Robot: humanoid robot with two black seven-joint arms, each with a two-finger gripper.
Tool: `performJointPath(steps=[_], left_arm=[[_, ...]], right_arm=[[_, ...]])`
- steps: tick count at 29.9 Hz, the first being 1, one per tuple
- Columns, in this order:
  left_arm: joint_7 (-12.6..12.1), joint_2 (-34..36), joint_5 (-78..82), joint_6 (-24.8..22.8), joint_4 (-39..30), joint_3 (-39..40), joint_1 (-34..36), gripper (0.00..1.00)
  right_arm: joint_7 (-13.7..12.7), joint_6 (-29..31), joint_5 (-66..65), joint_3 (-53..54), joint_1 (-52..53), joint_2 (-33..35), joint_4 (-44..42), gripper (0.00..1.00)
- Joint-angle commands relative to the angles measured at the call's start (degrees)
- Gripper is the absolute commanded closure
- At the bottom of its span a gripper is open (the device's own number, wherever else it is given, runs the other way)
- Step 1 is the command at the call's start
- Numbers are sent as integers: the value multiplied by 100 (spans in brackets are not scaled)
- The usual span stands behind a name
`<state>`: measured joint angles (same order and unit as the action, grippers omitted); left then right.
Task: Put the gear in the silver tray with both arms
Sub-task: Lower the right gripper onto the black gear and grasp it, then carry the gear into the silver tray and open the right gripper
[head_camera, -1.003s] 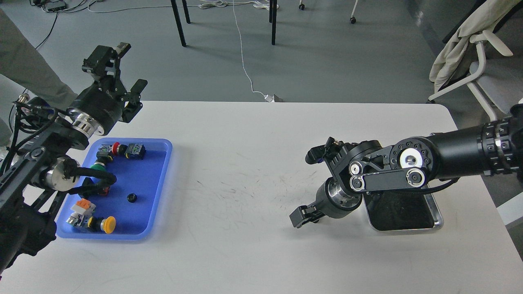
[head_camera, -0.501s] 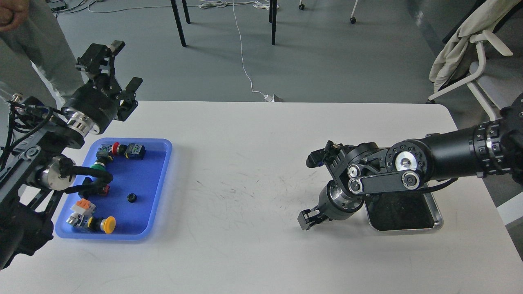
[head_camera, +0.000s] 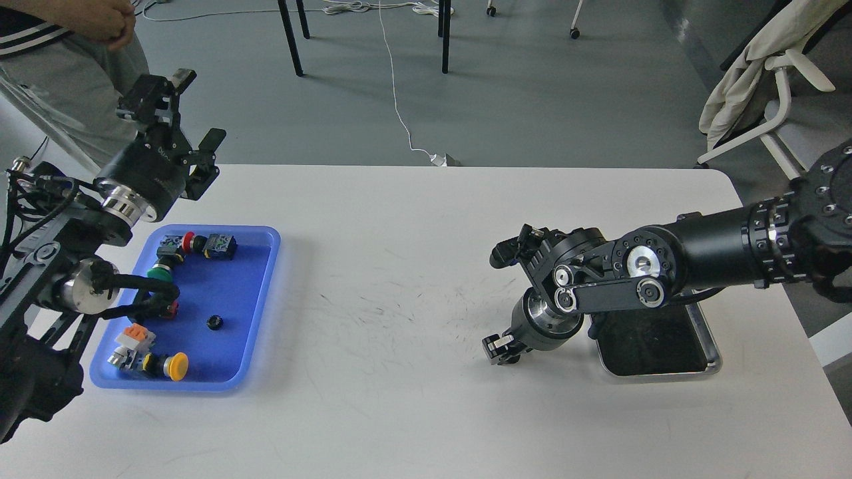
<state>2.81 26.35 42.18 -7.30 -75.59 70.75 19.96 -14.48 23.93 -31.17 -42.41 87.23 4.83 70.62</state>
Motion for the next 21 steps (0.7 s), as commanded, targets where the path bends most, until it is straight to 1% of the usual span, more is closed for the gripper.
performJointPath(steps=[1,4,7,10,12,15,21], left_arm=[[-9,-8,0,0,0,0,-9,2],[0,1,0,9,0,9,-27,2],[-9,1,9,18,0,9,-27,2],[0,10,9,70,0,52,-27,2],[0,19,9,175,9,79,-27,2],[-9,45,9,211,0,70,-27,2],[-9,142,18,220,27,35,-36,2]], right_arm=[[7,156,-3,-4,5,-26,-22,77],[7,191,6,4,22,-34,-30,86],[24,393,23,4,101,-26,-22,92],[50,407,50,65,302,62,5,94],[68,407,58,127,505,272,40,95],[68,407,59,381,839,825,285,95],[86,407,-56,769,1313,2616,1084,94]])
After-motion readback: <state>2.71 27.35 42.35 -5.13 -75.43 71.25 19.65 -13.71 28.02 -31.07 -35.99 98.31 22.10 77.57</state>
